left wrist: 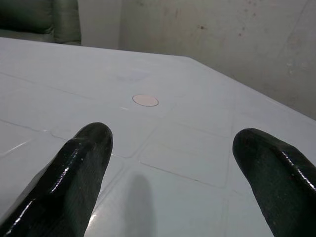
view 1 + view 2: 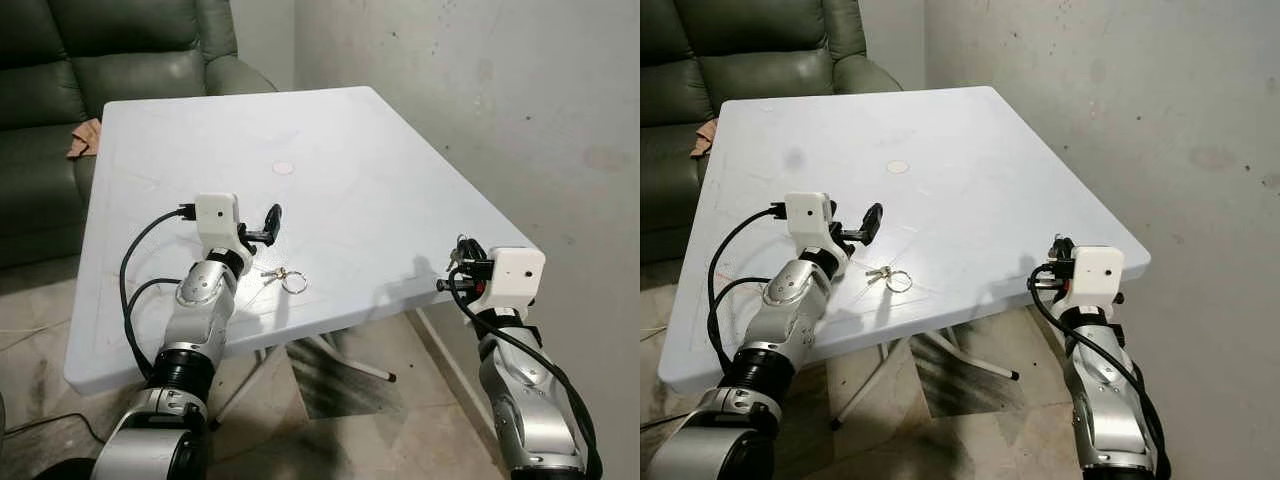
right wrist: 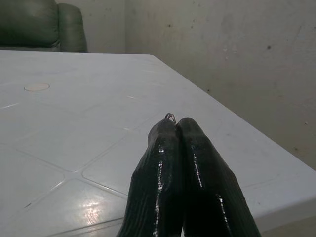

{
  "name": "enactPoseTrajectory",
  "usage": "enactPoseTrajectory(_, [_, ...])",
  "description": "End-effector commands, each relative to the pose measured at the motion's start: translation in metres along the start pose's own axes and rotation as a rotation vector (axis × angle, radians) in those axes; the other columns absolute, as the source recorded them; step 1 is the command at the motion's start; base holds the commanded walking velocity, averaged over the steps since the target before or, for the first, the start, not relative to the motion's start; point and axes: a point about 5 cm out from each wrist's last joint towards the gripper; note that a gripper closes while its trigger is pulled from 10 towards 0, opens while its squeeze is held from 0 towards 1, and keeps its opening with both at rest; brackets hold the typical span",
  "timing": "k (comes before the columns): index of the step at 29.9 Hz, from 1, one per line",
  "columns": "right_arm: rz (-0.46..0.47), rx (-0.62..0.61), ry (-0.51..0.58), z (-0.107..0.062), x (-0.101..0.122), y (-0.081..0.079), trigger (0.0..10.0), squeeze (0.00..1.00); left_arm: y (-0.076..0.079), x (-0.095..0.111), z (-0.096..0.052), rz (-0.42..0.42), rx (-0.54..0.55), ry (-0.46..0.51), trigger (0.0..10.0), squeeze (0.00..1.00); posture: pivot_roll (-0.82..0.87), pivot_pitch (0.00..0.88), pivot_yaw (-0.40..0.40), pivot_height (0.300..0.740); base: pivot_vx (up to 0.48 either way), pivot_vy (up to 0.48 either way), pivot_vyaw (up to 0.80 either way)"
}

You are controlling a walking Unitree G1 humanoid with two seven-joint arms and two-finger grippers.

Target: Hang keys on a hook

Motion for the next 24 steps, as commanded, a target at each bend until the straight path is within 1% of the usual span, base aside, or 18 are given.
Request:
enactPoseTrajectory(1, [-0.005,0.0,0.008,-0.0012,0.0012,0.0011,10.0,0.0,-0.0006,0.0017,0.0015,0.024,0.002,0.003,10.0,0.0,-0.04,0.0,-0.01,0.74,0.0,0.0,-0.76])
enactPoseTrajectory(2, [-0.002,0.004,0.007,-0.0006,0.0011,-0.0001,10.0,0.0,-0.0024,0.0009,0.001,0.03,0.024,0.0,10.0,0.0,-0.02,0.0,-0.014,0.74,0.0,0.0,-0.76])
enactPoseTrajectory(5, [0.0,0.008,0.006,-0.0003,0.0011,-0.0009,10.0,0.0,-0.0033,-0.0001,0.0006,0.023,0.037,-0.006,10.0,0.0,-0.02,0.0,-0.014,0.74,0.0,0.0,-0.76])
enactPoseTrajectory(10, [0.001,0.01,0.004,0.0001,0.0014,-0.0014,10.0,0.0,-0.0022,-0.0015,0.0007,-0.029,0.025,-0.03,10.0,0.0,-0.01,0.0,-0.019,0.74,0.0,0.0,-0.76])
enactPoseTrajectory(14, [0.005,0.008,0.003,0.0,0.0021,-0.0014,10.0,0.0,-0.0042,0.0008,-0.001,-0.006,0.025,-0.005,10.0,0.0,-0.01,0.0,-0.023,0.74,0.0,0.0,-0.76])
enactPoseTrajectory(18, [0.0,0.01,0.002,-0.0016,0.001,-0.0027,10.0,0.0,-0.0038,-0.0004,-0.0016,0.002,0.026,-0.011,10.0,0.0,-0.01,0.0,-0.024,0.74,0.0,0.0,-0.76])
enactPoseTrajectory(21, [-0.041,0.001,0.012,-0.0034,0.0009,-0.0015,10.0,0.0,-0.0022,-0.0009,-0.0024,0.001,0.02,-0.008,10.0,0.0,-0.01,0.0,-0.024,0.74,0.0,0.0,-0.16])
enactPoseTrajectory(24, [-0.031,0.004,0.008,-0.0044,0.0,-0.001,10.0,0.0,-0.0027,-0.0018,-0.0029,0.003,0.023,-0.012,10.0,0.0,-0.01,0.0,-0.024,0.74,0.0,0.0,0.0])
Point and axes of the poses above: a point about 5 cm out from each wrist's last joint towards the gripper, its own z axis pointing out of the wrist towards the gripper, its own x axis along the axis of the wrist's last joint, y = z × x, and after that the axes turned 2 degrees about -z, right-handed
